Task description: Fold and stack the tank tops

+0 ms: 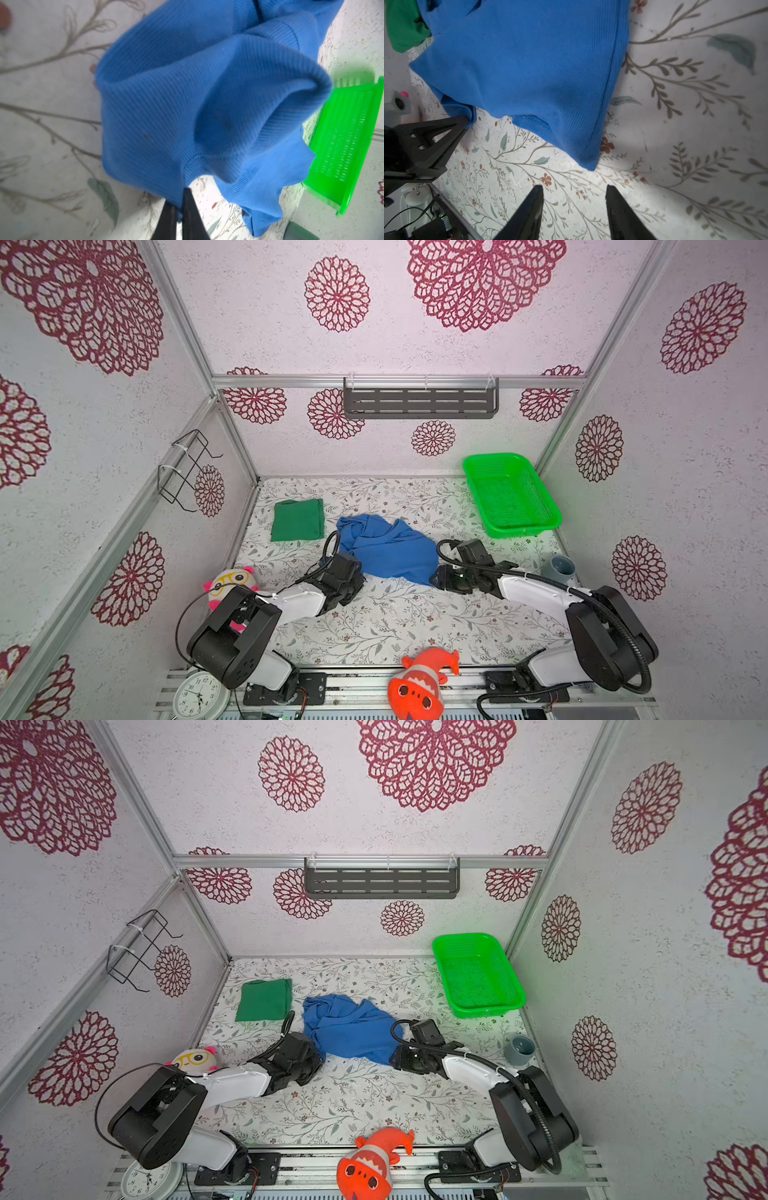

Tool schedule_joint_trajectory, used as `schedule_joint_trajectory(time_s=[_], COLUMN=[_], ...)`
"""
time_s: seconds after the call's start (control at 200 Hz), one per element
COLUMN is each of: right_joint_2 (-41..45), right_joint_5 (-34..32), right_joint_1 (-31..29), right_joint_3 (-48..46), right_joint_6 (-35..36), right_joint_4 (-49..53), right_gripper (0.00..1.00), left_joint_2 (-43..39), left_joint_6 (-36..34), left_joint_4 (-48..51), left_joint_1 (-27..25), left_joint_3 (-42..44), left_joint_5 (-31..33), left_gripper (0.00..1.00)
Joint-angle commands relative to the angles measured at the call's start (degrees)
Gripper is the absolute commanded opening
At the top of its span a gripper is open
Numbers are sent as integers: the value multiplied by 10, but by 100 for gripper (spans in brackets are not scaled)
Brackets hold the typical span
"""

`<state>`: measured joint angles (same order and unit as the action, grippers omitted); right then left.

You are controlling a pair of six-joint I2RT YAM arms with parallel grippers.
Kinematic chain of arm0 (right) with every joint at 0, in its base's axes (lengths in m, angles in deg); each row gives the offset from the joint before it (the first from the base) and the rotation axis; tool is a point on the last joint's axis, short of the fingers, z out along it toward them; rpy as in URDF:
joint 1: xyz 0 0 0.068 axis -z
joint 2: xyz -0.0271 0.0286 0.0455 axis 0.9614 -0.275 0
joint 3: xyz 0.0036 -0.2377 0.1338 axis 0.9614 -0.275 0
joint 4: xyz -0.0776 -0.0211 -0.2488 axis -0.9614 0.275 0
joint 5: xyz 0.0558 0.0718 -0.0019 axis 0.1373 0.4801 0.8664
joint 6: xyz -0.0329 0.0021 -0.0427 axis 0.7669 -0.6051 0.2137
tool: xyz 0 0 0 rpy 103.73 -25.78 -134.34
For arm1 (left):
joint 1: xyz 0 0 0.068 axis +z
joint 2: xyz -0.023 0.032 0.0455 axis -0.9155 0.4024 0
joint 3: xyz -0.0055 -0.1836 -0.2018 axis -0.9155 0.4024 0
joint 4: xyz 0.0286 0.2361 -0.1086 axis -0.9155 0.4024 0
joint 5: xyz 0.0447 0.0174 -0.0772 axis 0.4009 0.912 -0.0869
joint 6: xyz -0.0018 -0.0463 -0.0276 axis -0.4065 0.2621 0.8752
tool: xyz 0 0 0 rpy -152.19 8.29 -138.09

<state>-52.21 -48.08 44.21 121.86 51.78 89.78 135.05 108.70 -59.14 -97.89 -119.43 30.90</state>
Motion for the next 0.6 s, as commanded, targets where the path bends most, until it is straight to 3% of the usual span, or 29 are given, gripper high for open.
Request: schedule_joint_trajectory(time_s=[0.0, 0.325, 0.365, 0.5, 0.595], right_joint_2=[-15, -83, -88, -77, -49], right_joint_5=[-33, -42, -38, -33, -51], right_joint_1=[-8, -26, -26, -26, -22], right_joint_3=[8, 33, 35, 73, 117], right_joint_6=[-27, -35, -35, -16, 22], right_joint_4=[-36, -61, -66, -29, 43], right_gripper=[46, 33, 28, 0, 0], left_joint_2=[-19, -61, -66, -99, -148], left_joint_6=[-2, -4, -6, -25, -65], left_joint_4=[10, 26, 29, 62, 121], left_joint_1=[-3, -2, -2, 2, 17], left_joint_3=[1, 26, 26, 21, 2], left_joint_5=[18, 47, 51, 70, 97], left_gripper=[2, 0, 0, 0, 0])
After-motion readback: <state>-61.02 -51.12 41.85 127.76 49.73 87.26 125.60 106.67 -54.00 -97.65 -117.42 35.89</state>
